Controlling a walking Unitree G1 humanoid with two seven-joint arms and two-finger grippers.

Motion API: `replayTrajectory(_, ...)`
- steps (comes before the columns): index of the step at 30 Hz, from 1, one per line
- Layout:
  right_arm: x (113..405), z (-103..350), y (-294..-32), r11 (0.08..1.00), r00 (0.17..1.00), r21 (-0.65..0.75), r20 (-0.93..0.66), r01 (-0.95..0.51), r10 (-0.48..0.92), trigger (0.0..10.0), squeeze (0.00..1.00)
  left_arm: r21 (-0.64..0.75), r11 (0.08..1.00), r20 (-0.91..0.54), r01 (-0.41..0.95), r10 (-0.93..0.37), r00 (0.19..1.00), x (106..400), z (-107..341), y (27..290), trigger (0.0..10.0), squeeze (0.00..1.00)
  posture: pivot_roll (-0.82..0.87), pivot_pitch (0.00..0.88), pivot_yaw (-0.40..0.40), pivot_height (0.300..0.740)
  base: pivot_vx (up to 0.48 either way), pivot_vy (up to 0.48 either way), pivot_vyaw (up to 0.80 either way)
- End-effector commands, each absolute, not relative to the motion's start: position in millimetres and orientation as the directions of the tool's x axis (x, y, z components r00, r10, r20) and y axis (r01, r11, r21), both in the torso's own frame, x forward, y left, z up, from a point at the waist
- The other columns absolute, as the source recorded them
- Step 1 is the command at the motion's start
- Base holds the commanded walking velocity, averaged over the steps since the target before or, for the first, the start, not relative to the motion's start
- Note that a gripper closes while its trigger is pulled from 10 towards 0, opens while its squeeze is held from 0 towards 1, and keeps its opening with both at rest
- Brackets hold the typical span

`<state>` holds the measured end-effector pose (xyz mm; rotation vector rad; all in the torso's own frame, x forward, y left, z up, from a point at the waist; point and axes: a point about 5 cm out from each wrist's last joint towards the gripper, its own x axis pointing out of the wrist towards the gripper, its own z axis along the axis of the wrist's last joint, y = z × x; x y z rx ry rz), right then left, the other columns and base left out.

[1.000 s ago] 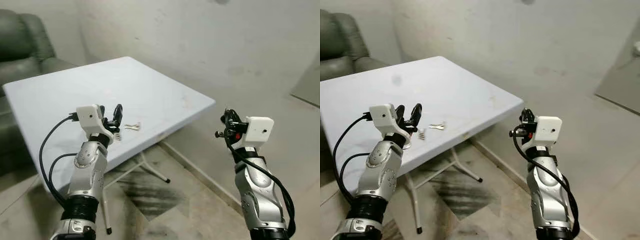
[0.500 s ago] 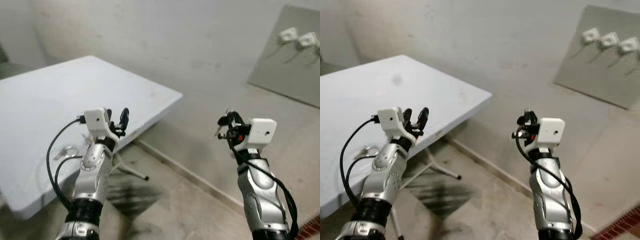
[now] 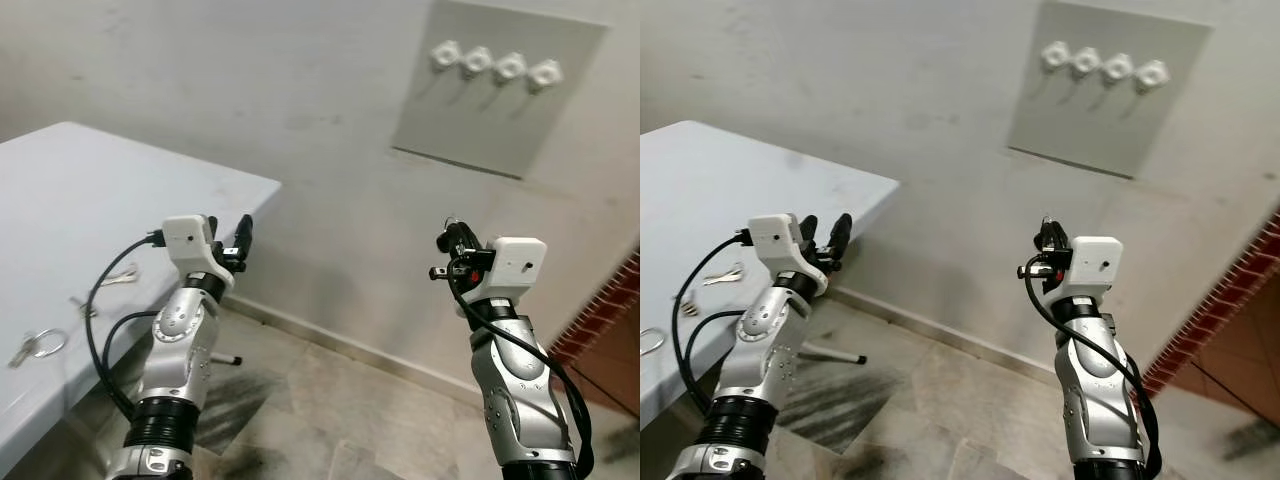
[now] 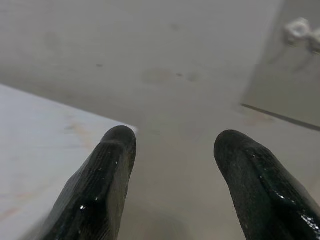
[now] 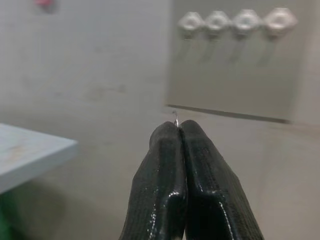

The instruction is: Hang keys on a hook

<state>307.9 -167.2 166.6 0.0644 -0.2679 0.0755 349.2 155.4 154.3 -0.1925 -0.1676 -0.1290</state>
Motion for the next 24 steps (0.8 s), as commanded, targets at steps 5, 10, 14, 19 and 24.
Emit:
replayTrajectory(5, 307.7, 169.0, -170.3, 0.996, 0.961, 0.057, 0.271, -0.070, 0.052, 10.0, 0.00, -0.179, 0.972, 0.167, 0.155, -0.125, 0.978, 349.0, 153.6, 149.4, 10.0, 0.00, -0.04, 0.000, -0.040, 0.740, 0.000, 0.000, -0.72)
replayTrajectory(10, 307.8, 168.2, -170.3, 0.996, 0.962, 0.058, 0.268, -0.068, 0.050, 10.0, 0.00, -0.182, 0.971, 0.164, 0.156, -0.127, 0.978, 347.8, 152.6, 148.4, 10.0, 0.00, -0.04, 0.000, -0.041, 0.740, 0.000, 0.000, -0.72)
replayTrajectory(14, 307.9, 168.4, -170.6, 0.996, 0.962, 0.063, 0.270, -0.059, 0.040, 10.0, 0.00, -0.184, 0.970, 0.161, 0.157, -0.128, 0.979, 347.0, 151.8, 147.1, 10.0, 0.00, -0.04, 0.000, -0.043, 0.740, 0.000, 0.000, -0.63)
replayTrajectory(19, 307.1, 167.8, -171.5, 0.997, 0.963, 0.059, 0.269, -0.049, 0.031, 10.0, 0.00, -0.188, 0.969, 0.155, 0.157, -0.129, 0.979, 344.7, 150.1, 145.7, 10.0, 0.00, -0.03, 0.000, -0.045, 0.740, 0.000, 0.000, 0.00)
replayTrajectory(24, 306.6, 167.6, -171.6, 0.997, 0.963, 0.057, 0.269, -0.049, 0.032, 10.0, 0.00, -0.192, 0.969, 0.152, 0.155, -0.127, 0.980, 343.7, 149.5, 145.5, 10.0, 0.00, -0.03, 0.000, -0.046, 0.740, 0.000, 0.000, 0.00)
